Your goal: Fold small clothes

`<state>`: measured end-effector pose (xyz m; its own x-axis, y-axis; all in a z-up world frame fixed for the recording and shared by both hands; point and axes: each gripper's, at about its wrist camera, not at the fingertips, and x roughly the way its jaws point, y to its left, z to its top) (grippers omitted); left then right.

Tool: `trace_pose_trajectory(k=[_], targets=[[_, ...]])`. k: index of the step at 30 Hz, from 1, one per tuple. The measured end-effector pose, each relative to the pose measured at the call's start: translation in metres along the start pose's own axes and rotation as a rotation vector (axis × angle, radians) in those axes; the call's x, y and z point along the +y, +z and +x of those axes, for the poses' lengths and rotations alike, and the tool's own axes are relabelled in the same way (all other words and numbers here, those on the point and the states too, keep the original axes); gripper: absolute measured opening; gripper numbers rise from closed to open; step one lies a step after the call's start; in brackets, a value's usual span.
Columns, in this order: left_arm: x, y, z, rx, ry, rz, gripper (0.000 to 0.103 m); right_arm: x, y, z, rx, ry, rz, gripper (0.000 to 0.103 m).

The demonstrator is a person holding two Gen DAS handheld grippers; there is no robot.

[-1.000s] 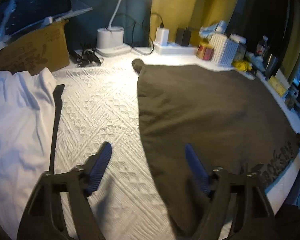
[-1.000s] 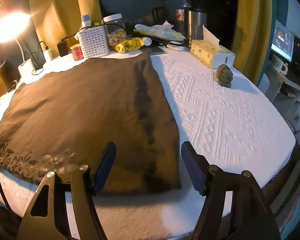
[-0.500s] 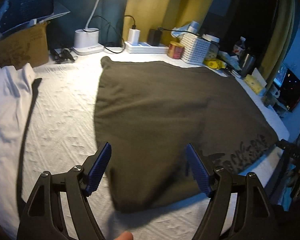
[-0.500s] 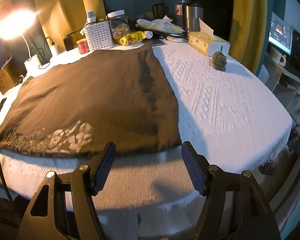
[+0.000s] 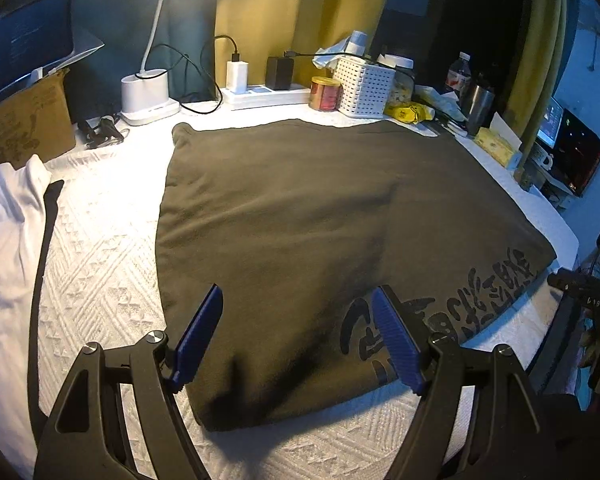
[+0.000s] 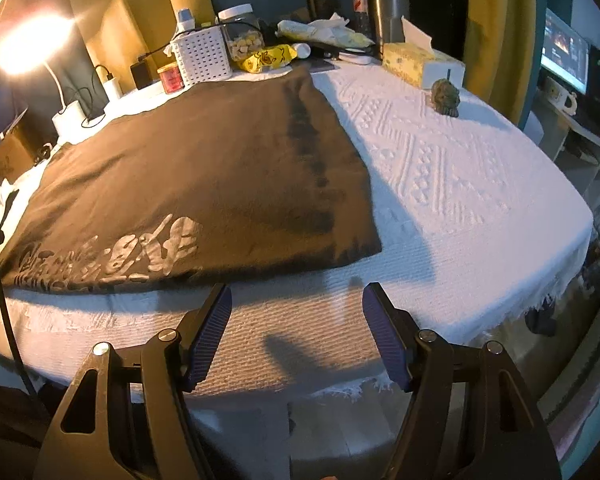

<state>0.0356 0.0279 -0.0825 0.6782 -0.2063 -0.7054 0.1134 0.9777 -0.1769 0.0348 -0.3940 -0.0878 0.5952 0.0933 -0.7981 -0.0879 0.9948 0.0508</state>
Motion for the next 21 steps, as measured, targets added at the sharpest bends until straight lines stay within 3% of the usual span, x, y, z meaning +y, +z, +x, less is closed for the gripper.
trace_pose_trajectory(k=[3,21], targets=[[0.003,0.003,-0.001,-0.012,0.009,-0.006,0.077,0.006,0.001,0.007,0.000,-0.010,-0.016,0.078],[0.020,0.029,0.012,-0.009,0.046,-0.028,0.077,0.014,0.045,0.040,-0.023,0.109,0.132,0.078]])
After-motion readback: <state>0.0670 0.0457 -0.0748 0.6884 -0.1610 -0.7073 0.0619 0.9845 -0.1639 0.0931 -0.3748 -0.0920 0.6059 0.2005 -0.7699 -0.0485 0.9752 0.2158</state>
